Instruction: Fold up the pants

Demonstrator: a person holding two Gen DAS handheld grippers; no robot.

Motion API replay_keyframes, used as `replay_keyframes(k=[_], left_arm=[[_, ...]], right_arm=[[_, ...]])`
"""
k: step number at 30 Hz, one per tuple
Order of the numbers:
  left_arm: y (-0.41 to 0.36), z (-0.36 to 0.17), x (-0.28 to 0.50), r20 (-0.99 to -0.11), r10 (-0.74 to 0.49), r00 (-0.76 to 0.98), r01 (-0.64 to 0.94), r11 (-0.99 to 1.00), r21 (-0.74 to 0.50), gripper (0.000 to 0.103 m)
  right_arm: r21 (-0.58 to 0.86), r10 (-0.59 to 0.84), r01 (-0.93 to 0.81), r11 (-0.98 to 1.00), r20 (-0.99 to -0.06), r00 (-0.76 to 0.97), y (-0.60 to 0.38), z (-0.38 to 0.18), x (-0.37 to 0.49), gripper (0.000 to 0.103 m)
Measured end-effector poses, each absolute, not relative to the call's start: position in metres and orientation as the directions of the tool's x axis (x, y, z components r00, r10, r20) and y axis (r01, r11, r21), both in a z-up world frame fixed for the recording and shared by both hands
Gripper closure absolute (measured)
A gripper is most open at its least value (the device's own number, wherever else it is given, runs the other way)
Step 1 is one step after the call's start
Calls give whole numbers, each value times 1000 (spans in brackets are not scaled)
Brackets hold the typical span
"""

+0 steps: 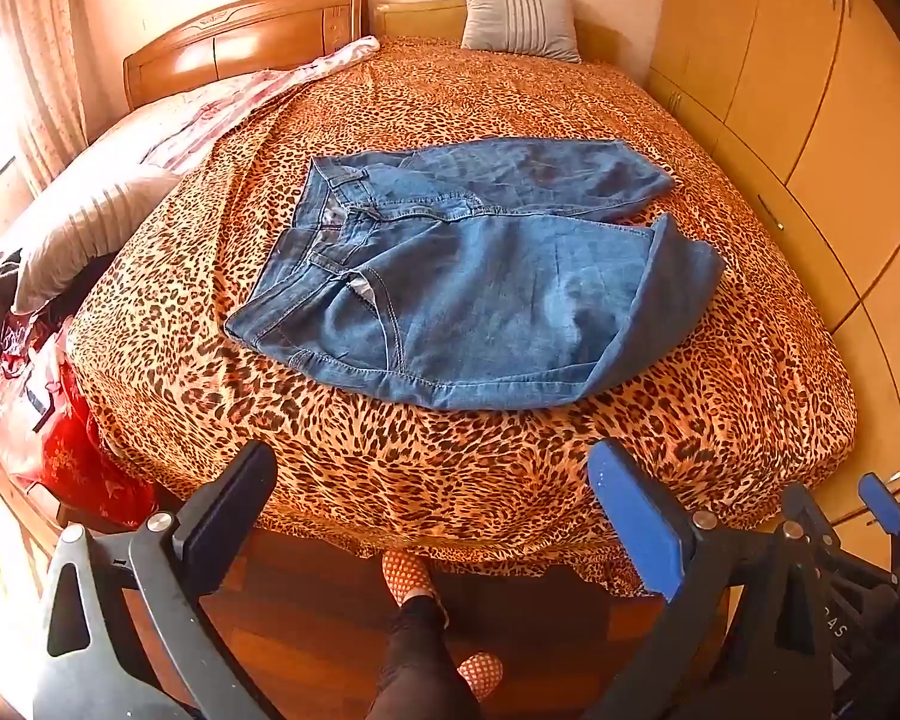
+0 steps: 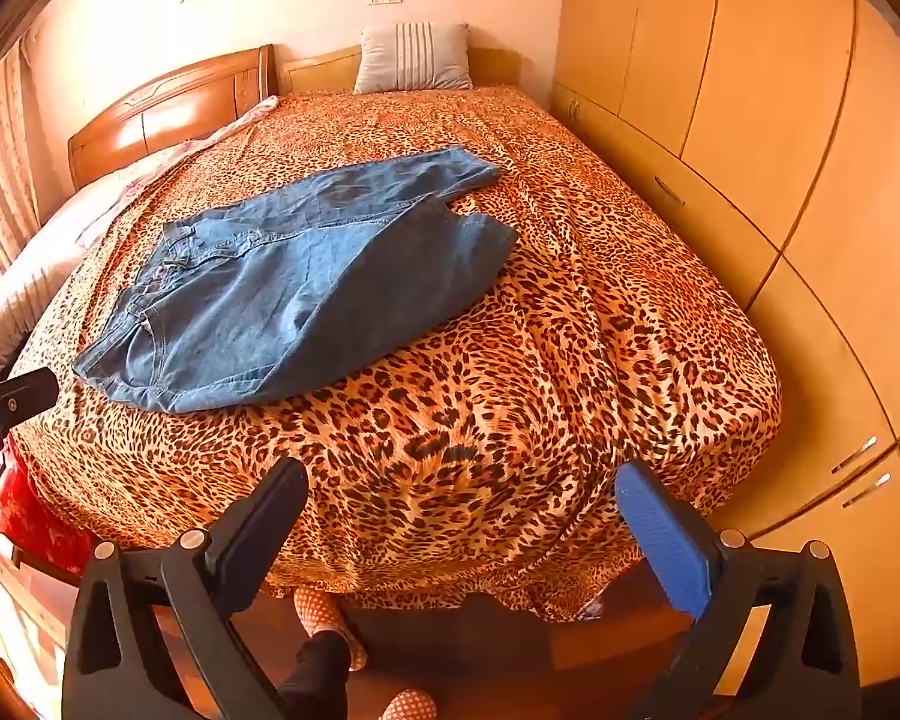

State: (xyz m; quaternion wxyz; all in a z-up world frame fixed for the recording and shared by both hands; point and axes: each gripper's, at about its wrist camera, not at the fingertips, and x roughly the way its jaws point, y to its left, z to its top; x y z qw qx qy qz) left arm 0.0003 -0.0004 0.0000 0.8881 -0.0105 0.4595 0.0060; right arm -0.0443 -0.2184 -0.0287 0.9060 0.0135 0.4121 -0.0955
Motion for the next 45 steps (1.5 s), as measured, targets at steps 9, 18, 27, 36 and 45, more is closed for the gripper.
replay_keyframes(k=[9, 18, 27, 36, 45], left_arm=[[0, -1, 7, -819, 5, 573, -29, 999, -14, 0], [2, -3, 7, -815, 31, 579, -60, 998, -5, 0], [1, -1, 10, -809, 29, 587, -63, 998, -11, 0], [3, 0, 10, -805, 40, 591, -63, 998, 2, 0], [13, -2, 21, -813, 6, 582, -63, 997, -37, 0]], right_arm=[[-68, -170, 181, 981, -749, 641, -220, -32, -42, 0], [-66, -170, 185, 981, -755, 634, -220, -35, -37, 0], [-65, -169, 184, 981, -754, 634, -221, -36, -37, 0], [-64, -166, 182, 981, -757, 632, -219, -37, -34, 0], [-67, -167, 180, 981, -763, 624, -212, -39, -26, 0]])
